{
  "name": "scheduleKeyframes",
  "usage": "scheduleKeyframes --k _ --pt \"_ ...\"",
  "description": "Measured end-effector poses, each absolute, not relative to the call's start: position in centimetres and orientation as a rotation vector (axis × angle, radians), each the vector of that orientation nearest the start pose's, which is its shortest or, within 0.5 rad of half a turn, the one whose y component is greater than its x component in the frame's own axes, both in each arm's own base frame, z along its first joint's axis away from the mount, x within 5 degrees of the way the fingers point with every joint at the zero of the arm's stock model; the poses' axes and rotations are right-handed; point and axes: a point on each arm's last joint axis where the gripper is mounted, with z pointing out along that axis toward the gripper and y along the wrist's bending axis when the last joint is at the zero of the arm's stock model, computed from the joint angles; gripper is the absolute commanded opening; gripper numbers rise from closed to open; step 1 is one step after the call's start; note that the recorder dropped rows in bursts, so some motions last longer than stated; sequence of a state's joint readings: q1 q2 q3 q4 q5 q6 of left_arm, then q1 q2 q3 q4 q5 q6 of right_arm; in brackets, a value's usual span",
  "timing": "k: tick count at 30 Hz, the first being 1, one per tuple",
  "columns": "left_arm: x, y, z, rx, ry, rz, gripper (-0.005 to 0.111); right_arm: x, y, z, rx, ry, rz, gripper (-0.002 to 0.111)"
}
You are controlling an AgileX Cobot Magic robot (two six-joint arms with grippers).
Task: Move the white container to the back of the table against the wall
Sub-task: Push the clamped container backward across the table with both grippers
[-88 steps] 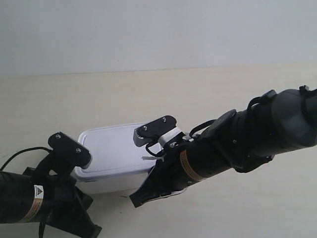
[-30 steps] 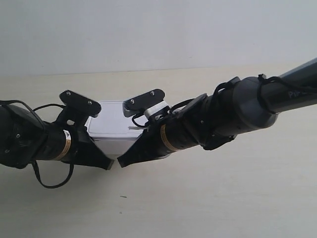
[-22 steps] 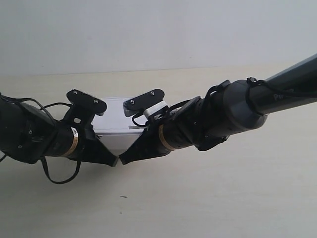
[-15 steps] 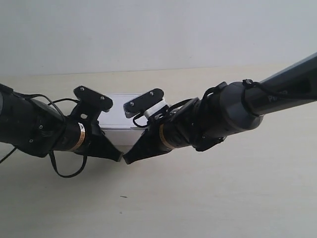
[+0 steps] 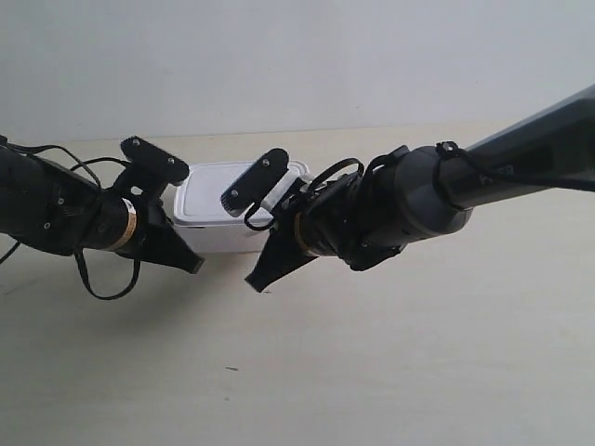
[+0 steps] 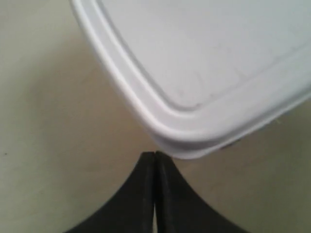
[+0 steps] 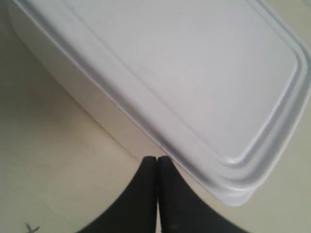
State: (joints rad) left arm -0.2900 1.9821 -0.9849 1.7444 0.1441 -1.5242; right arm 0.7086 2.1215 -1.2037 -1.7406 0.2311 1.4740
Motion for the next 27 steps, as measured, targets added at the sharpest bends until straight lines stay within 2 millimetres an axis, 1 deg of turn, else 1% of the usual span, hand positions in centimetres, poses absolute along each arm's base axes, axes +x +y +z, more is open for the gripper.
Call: scheduleKeyframes --k 2,5,8,10,14,18,22,24,27 --pt "36.7 -9.2 11.4 0.552 2.386 0.11 0.0 34.2 26.6 10.7 -0.982 2.121 -0.044 0.0" --pt "36.8 -9.8 11.5 0.58 2.387 0.019 0.0 34.8 27.0 9.8 -0.955 2.145 -0.037 0.0" --pt "36.4 -10.6 11.4 0.607 2.4 -0.112 0.0 35.1 27.3 9.6 -0.941 2.149 -0.031 0.0" --pt "36.4 -10.9 11.5 0.614 2.396 -0.141 0.0 35.2 27.2 9.7 -0.935 2.149 -0.032 0.0" --pt "37.1 -11.0 11.9 0.604 2.378 -0.14 0.0 35.7 26.6 9.7 -0.902 2.162 -0.034 0.0" --pt "37.8 -11.2 11.2 0.605 2.382 -0.14 0.0 36.3 25.9 9.8 -0.853 2.186 -0.029 0.0" --pt "38.4 -11.3 10.3 0.606 2.394 -0.138 0.0 36.5 25.7 9.7 -0.848 2.194 -0.013 0.0" --pt "38.8 -11.3 10.1 0.596 2.393 -0.118 0.0 36.5 25.6 9.7 -0.85 2.195 -0.01 0.0" --pt "39.4 -11.2 10.5 0.578 2.373 -0.083 0.0 36.8 25.2 9.7 -0.852 2.193 -0.016 0.0"
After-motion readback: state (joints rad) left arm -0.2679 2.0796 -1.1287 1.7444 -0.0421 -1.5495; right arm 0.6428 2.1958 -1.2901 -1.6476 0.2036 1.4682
